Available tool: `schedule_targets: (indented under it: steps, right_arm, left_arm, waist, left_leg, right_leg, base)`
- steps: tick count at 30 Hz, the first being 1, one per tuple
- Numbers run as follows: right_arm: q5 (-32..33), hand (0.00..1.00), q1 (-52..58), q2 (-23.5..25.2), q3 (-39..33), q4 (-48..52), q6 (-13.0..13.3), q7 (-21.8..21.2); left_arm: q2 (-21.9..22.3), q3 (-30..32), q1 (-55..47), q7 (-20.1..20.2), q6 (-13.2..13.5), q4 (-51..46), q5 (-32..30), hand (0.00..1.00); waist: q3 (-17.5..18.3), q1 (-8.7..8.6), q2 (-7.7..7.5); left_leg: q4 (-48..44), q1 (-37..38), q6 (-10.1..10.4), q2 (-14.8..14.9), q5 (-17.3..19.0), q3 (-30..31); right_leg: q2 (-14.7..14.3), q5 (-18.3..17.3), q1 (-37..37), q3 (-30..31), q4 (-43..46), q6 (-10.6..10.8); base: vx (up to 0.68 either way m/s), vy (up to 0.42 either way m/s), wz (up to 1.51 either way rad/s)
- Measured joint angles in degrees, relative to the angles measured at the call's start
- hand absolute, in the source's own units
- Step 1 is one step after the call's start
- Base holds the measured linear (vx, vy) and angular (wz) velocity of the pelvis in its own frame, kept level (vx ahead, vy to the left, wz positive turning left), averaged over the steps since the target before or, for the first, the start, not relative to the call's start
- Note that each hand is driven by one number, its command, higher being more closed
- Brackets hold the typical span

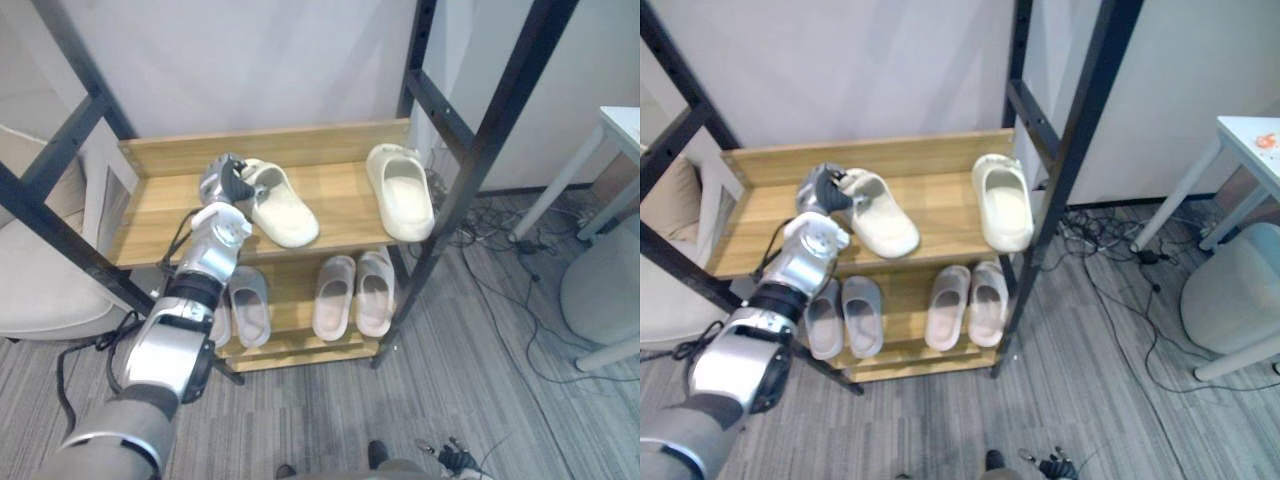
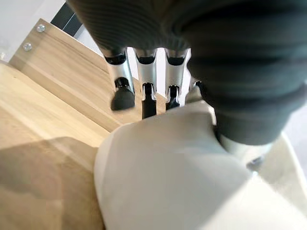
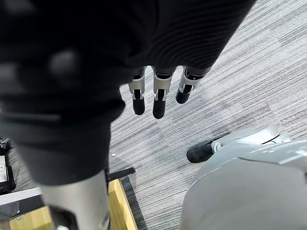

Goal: Organize the slippers on the shoe rack

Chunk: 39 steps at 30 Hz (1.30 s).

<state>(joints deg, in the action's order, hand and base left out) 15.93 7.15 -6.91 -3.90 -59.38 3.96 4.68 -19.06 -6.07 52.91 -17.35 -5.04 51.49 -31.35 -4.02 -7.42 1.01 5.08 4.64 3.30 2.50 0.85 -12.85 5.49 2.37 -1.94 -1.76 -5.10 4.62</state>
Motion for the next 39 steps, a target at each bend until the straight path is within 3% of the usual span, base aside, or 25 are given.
schedule_targets:
  steps: [10, 16, 29, 39]
  right_arm:
    - [-0.02, 0.00, -0.21, -0.59, 1.90, 0.01, 0.02, -0.04]
    - [-0.02, 0.00, -0.24, -0.60, 1.90, 0.03, 0.03, -0.03]
    - [-0.14, 0.00, -0.28, -0.55, 1.84, 0.53, 0.16, 0.42]
    - [-0.20, 0.00, -0.03, -0.24, -0.55, 2.28, 0.80, 0.99]
  left_arm:
    - [0.03, -0.12, 0.43, -0.43, -0.25, 0.03, -0.01, 1.00]
    - [0.33, -4.26, 0.37, -1.39, -0.38, -3.40, -0.06, 1.00]
    - [5.34, -13.15, -0.31, -2.79, 0.97, -9.17, -2.35, 1.00]
    - [5.16, -14.13, 0.24, -4.09, 2.27, -7.10, -4.72, 1.00]
  waist:
    - [-0.03, -0.17, -0.07]
    - [-0.06, -0.07, -0.15]
    - [-0.13, -0.47, -0.04]
    - [-0.43, -1.30, 0.58]
  left_leg:
    - [0.00, 0.01, 0.00, -0.03, 0.00, 0.17]
    - [0.01, -0.60, -0.02, -0.11, -0.02, 0.38]
    - [0.06, -0.55, -0.02, -0.13, 0.01, -0.52]
    - [0.42, -0.58, 0.10, 0.03, 0.12, -3.78]
  right_leg:
    - [0.05, 0.00, 0.08, -0.16, -0.25, 0.00]
    - [0.11, -0.01, 0.60, -0.37, -0.16, 0.02]
    - [0.10, 0.14, 1.01, 0.51, -0.03, 0.09]
    - [-0.24, 0.92, 2.89, 3.56, -0.15, 0.20]
  base:
    - [0.00, 0.000, 0.00]
    - [0.00, 0.000, 0.00]
    - [0.00, 0.000, -0.02]
    - [-0.03, -0.016, -0.16]
